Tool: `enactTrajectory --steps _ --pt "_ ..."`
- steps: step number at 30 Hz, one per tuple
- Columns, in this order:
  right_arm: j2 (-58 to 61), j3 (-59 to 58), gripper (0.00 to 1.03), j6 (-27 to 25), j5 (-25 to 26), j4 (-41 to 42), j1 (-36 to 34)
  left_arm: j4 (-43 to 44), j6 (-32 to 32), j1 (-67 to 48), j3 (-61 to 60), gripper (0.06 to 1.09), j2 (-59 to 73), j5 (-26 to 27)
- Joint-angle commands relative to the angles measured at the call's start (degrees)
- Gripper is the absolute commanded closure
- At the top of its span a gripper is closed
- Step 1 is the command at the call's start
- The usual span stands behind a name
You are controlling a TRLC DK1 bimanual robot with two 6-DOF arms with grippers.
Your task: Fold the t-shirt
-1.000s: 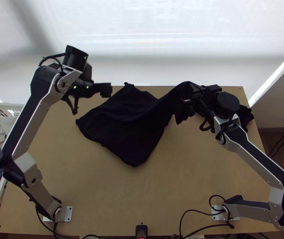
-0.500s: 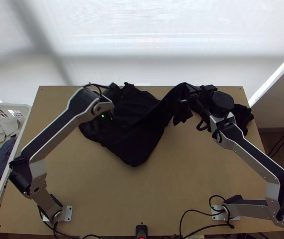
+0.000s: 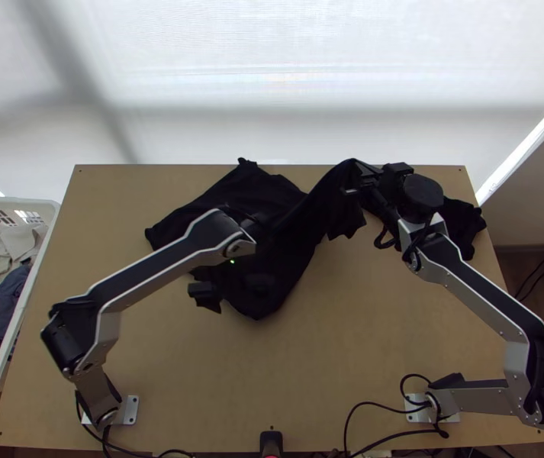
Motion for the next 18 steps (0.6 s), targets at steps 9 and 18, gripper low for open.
enactTrajectory --steps 9,18 --pt "-0.2 0.3 1.00 2.6 0.6 1.7 -2.4 0.9 -1.5 -2.2 2.6 0.11 7.8 1.3" --pt "-1.2 0.0 1.00 2.6 0.6 1.7 -2.7 1.5 -1.3 -2.7 6.6 0.11 12.5 1.0"
